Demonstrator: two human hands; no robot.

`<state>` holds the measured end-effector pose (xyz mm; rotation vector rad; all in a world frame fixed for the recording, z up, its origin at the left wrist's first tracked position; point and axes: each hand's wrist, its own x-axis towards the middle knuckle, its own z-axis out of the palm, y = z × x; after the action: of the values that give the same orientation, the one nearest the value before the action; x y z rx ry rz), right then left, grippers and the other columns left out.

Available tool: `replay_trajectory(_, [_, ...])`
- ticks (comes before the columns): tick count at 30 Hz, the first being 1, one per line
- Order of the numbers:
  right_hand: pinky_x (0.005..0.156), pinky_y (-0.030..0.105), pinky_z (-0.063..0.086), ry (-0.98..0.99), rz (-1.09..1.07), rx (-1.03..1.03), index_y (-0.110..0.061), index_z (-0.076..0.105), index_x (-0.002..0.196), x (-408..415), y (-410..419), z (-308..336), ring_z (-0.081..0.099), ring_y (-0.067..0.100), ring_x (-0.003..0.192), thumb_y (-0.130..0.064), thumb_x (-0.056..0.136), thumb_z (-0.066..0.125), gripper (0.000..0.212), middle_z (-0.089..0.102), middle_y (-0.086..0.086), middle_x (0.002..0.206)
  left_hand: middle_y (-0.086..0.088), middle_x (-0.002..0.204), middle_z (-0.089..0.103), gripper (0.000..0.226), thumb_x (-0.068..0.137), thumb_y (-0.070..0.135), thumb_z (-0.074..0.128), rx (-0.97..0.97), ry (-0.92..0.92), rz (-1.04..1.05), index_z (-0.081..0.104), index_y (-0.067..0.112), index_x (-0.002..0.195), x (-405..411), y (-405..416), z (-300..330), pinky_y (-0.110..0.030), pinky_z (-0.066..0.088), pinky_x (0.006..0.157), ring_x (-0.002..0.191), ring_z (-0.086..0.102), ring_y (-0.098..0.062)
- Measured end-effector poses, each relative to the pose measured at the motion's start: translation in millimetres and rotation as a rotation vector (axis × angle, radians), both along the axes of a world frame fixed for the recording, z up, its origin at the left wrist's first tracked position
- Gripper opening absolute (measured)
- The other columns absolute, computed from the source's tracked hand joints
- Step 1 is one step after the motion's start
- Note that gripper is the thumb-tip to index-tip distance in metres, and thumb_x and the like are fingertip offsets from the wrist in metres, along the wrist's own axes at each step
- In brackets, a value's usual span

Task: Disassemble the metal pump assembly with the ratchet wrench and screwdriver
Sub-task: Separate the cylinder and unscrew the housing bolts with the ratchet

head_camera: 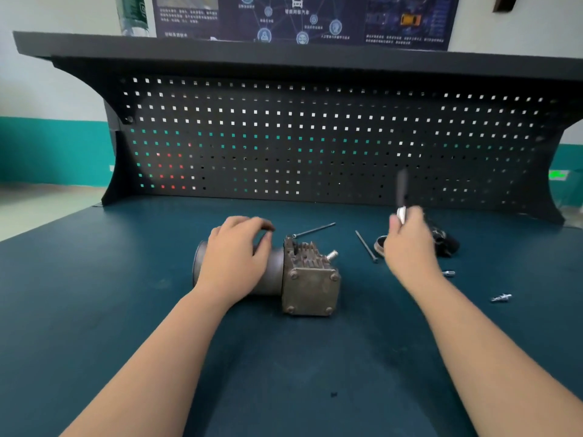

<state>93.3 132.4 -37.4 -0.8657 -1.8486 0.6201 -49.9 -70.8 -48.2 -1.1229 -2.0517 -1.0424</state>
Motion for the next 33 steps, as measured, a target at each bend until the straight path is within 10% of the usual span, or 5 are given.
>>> replay_trajectory(4, [0.05, 0.021, 0.037, 0.627, 0.499, -0.292, -0.022, 0.043, 0.076, 38.0, -35.2, 33.6, 0.039, 0.01, 0.046, -0.018, 0.097, 0.042, 0.021, 0.042, -0.009, 0.056, 0.008, 0.056, 0.056, 0.015, 0.083, 0.022, 0.049, 0.315, -0.336, -0.325, 0.055, 0.023, 0.069, 53.5, -3.2, 23.7, -0.018, 0.041, 0.056, 0.057, 0.052, -0.008])
replay_trajectory(7, [0.043, 0.022, 0.032, 0.868, 0.914, -0.705, -0.021, 0.037, 0.058, 50.3, -56.8, 31.9, 0.022, 0.01, 0.036, -0.04, 0.092, 0.048, 0.039, 0.024, -0.007, 0.043, 0.004, 0.044, 0.051, 0.019, 0.079, 0.017, 0.048, 0.182, -0.686, -0.478, 0.054, 0.015, 0.06, 86.5, 1.5, 30.1, -0.018, 0.036, 0.043, 0.041, 0.044, -0.01])
replay_trajectory(11, [0.043, 0.021, 0.033, 0.827, 0.828, -0.829, -0.022, 0.03, 0.045, 34.6, -75.1, 17.6, 0.022, 0.013, 0.036, -0.041, 0.092, 0.048, 0.053, 0.021, -0.004, 0.039, -0.007, 0.052, 0.064, 0.025, 0.091, 0.009, 0.039, -0.148, -1.442, -0.62, 0.058, 0.003, 0.075, 116.2, 9.8, 13.1, -0.015, 0.042, 0.039, 0.042, 0.06, -0.017])
replay_trajectory(14, [0.041, 0.023, 0.032, 0.835, 0.694, -0.853, -0.02, 0.037, 0.049, 21.1, -81.6, 3.0, 0.024, 0.012, 0.036, -0.039, 0.093, 0.052, 0.05, 0.024, -0.004, 0.041, -0.018, 0.072, 0.067, 0.023, 0.091, 0.003, 0.039, 0.073, -1.857, -0.774, 0.06, -0.001, 0.083, 127.6, 20.0, 0.1, -0.026, 0.056, 0.051, 0.061, 0.067, -0.026])
replay_trajectory(33, [0.04, 0.022, 0.034, 1.014, 0.492, -0.689, -0.016, 0.037, 0.07, 14.8, -84.7, -3.8, 0.025, 0.011, 0.039, -0.04, 0.097, 0.049, 0.038, 0.025, -0.005, 0.046, -0.014, 0.087, 0.073, 0.023, 0.097, 0.019, 0.047, 0.347, -1.879, -0.845, 0.064, 0.004, 0.096, 120.1, 28.6, -9.8, -0.031, 0.059, 0.06, 0.072, 0.07, -0.026])
